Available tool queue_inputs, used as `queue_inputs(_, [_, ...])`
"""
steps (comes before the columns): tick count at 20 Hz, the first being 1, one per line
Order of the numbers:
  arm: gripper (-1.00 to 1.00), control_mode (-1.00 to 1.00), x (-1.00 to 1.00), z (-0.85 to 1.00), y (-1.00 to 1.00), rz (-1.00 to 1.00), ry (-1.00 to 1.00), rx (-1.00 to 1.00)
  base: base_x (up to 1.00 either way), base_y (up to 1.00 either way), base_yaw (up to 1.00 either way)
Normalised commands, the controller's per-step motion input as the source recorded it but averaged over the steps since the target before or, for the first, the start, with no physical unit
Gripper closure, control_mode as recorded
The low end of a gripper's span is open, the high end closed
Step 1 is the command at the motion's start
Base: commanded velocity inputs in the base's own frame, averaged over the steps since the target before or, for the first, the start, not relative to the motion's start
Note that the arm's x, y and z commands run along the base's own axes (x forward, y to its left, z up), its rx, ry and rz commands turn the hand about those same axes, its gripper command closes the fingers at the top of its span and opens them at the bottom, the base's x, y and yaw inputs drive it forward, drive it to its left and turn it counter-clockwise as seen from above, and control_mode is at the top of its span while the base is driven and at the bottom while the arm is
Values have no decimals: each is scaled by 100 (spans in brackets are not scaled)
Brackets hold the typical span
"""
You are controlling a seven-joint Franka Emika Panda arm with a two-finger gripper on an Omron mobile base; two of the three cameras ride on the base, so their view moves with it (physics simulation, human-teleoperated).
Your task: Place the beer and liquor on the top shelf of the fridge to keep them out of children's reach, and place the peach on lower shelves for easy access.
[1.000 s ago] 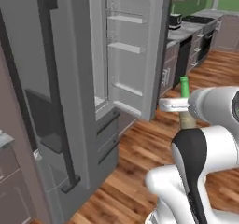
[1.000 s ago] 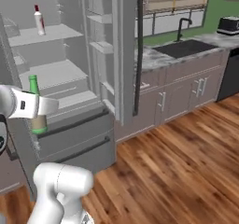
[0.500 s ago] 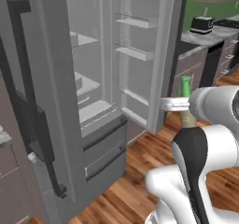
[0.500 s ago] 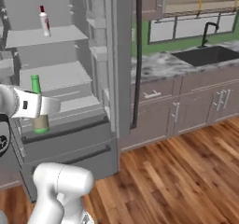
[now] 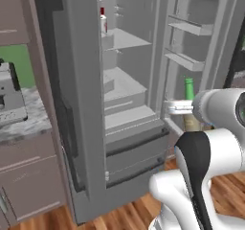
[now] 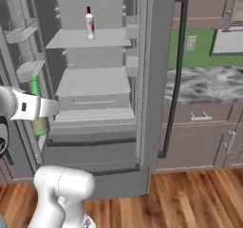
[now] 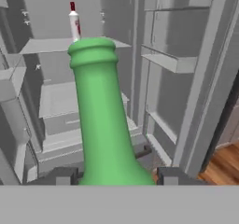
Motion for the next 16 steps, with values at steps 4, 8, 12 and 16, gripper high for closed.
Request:
queue_inputs(4, [100,100,0,0,0,0,0,0,58,-29,49])
queue_inputs(8, [100,100,0,0,0,0,0,0,58,-33,47])
queue_inputs(12, [100,100,0,0,0,0,0,0,56,-51,27])
queue_inputs(16, [100,100,0,0,0,0,0,0,63,-49,15])
